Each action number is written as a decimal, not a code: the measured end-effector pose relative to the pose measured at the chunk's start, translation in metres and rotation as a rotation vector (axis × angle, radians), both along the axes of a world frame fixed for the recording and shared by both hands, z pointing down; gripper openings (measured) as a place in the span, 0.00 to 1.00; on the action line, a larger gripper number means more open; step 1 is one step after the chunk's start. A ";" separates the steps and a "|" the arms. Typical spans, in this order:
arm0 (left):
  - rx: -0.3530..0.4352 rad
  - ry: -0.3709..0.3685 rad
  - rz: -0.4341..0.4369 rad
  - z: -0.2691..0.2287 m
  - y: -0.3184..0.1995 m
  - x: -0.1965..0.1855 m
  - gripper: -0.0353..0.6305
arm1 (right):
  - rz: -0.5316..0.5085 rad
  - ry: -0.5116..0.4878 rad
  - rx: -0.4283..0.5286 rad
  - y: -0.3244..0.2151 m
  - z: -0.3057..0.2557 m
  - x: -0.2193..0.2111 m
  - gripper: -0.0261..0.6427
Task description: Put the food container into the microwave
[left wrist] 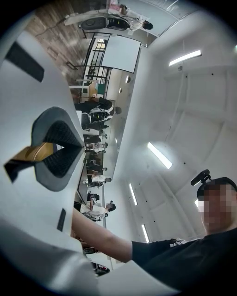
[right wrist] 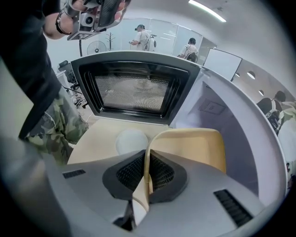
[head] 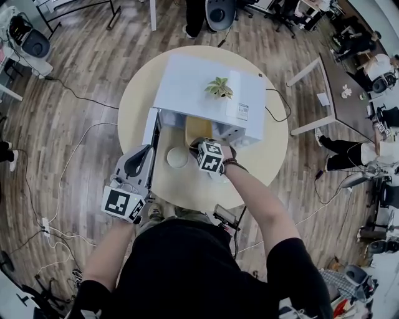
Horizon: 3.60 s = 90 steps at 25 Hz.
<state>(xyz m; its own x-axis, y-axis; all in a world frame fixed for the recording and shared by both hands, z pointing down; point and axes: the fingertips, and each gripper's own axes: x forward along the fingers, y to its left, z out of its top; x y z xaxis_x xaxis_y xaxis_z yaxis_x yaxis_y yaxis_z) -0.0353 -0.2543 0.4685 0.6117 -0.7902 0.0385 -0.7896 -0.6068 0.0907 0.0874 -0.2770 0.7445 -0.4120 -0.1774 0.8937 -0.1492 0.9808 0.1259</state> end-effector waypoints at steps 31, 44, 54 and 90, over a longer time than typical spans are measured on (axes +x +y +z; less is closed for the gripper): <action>-0.036 -0.044 0.001 0.010 -0.003 0.009 0.08 | 0.008 0.109 0.002 -0.065 0.037 0.016 0.08; -0.052 -0.061 0.007 0.014 -0.004 0.011 0.08 | 0.058 0.137 0.056 -0.088 0.045 0.015 0.08; -0.069 -0.064 0.007 0.019 -0.004 0.011 0.08 | 0.112 0.173 0.167 -0.111 0.048 0.022 0.08; -0.052 -0.050 0.095 0.020 -0.008 0.025 0.08 | 0.185 0.117 0.467 -0.082 0.014 0.040 0.15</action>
<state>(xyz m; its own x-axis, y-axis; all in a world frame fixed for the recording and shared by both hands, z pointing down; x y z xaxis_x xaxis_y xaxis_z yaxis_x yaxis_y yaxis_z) -0.0100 -0.2618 0.4888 0.6799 -0.7250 0.1102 -0.7332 -0.6745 0.0864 0.1274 -0.3589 0.7580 -0.2379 -0.6287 0.7404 -0.2733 0.7748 0.5701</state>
